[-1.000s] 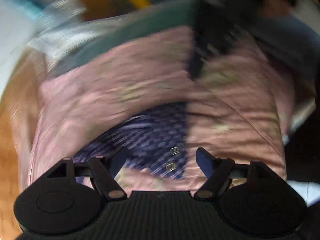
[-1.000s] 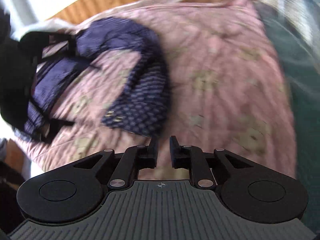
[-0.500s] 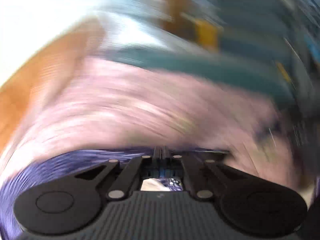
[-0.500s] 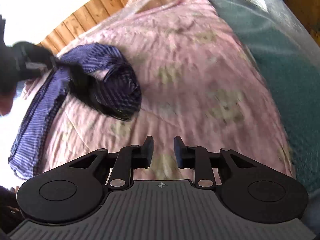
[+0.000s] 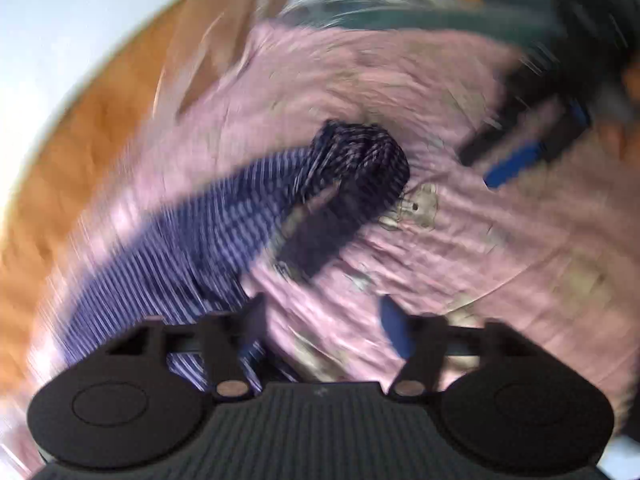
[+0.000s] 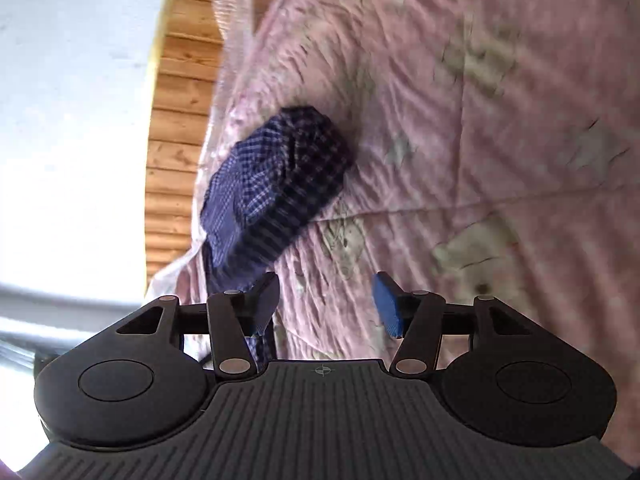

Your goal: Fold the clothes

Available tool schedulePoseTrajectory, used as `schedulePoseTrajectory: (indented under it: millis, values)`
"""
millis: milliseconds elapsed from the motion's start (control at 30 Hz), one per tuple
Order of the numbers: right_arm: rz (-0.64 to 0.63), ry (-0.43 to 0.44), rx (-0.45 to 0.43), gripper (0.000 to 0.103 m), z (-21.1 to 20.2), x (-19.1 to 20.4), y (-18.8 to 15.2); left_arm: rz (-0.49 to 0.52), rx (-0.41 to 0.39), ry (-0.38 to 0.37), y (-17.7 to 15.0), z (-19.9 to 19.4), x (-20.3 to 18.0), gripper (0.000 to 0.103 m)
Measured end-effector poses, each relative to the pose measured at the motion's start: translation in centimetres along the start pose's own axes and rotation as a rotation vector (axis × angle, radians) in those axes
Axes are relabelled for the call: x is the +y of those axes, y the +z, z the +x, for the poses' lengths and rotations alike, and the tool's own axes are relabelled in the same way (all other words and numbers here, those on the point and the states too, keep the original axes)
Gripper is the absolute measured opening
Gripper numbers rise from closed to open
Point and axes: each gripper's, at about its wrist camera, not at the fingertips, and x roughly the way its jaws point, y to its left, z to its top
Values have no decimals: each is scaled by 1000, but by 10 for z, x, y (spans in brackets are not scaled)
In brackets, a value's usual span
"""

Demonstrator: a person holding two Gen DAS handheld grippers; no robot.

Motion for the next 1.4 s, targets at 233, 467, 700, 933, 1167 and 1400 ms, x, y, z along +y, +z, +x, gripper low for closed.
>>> schedulePoseTrajectory:
  millis: [233,467,700,933,1167,1400]
  values:
    - [-39,-94,-25,58,-5,1,-16,491,-128,-107,-29,42,-40,79]
    - [16,-102,-75,59,-39,-28,-40,501,-142,-206,-12,61,-29,65]
    - [3,-78,-79,60,-33,-27,-52,-59,-191,-405,58,16,65,3]
    - [-161,-115,-25,61,-16,13,-72,-1011,-306,-423,-16,-23,315,3]
    - [-338,-242,-14,65,38,73,-154,-1397,-147,-440,-248,28,395,3]
    - [-417,-475,-97,67,88,108,-246,-1363,-222,-613,-302,56,402,3]
